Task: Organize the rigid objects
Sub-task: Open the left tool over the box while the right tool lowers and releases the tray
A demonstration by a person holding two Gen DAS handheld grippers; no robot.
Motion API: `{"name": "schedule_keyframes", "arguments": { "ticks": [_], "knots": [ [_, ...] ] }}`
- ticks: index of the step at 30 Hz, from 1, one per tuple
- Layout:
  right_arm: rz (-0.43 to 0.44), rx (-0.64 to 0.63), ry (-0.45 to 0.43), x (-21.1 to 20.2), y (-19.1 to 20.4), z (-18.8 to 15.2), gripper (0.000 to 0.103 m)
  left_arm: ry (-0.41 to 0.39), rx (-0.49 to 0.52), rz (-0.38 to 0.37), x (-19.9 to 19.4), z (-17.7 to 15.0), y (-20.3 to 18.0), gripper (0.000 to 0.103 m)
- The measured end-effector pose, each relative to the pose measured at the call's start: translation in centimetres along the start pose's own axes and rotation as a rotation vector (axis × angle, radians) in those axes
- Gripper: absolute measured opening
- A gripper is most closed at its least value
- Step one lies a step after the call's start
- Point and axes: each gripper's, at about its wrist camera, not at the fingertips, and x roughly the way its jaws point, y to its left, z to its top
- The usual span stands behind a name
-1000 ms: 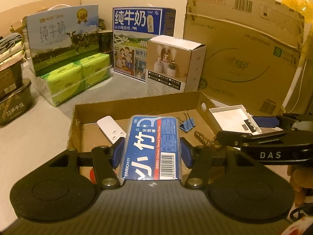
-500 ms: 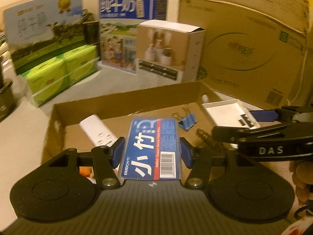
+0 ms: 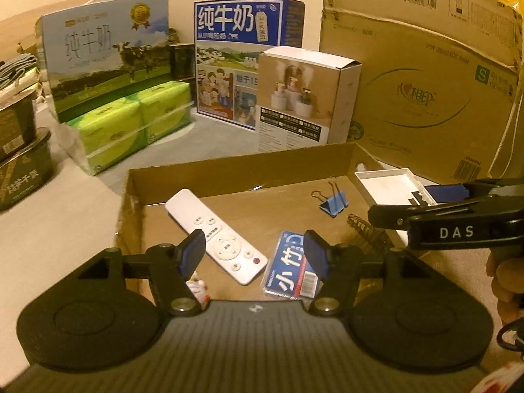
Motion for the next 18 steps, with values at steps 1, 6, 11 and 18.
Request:
{"name": "schedule_keyframes", "arguments": {
  "ticks": [1,6,11,18],
  "knots": [
    [0.004,0.003,0.000,0.0,0.1,0.0,0.089,0.000,0.001,0.005,-0.2,-0.1,0.1,0.063],
    [0.043,0.032,-0.001,0.4,0.3,0.0,0.089,-0.003,-0.007,0.026,-1.0,-0.4,0.5,0.063],
    [0.049,0.035,-0.012,0.8,0.5,0.2,0.091,-0.014,-0.026,0.033,-1.5,-0.6,0.9,0.063],
    [0.020,0.070,-0.001,-0.8,0.1,-0.7,0.093,-0.012,-0.043,0.027,-2.9,-1.3,1.0,0.063]
  ]
}}
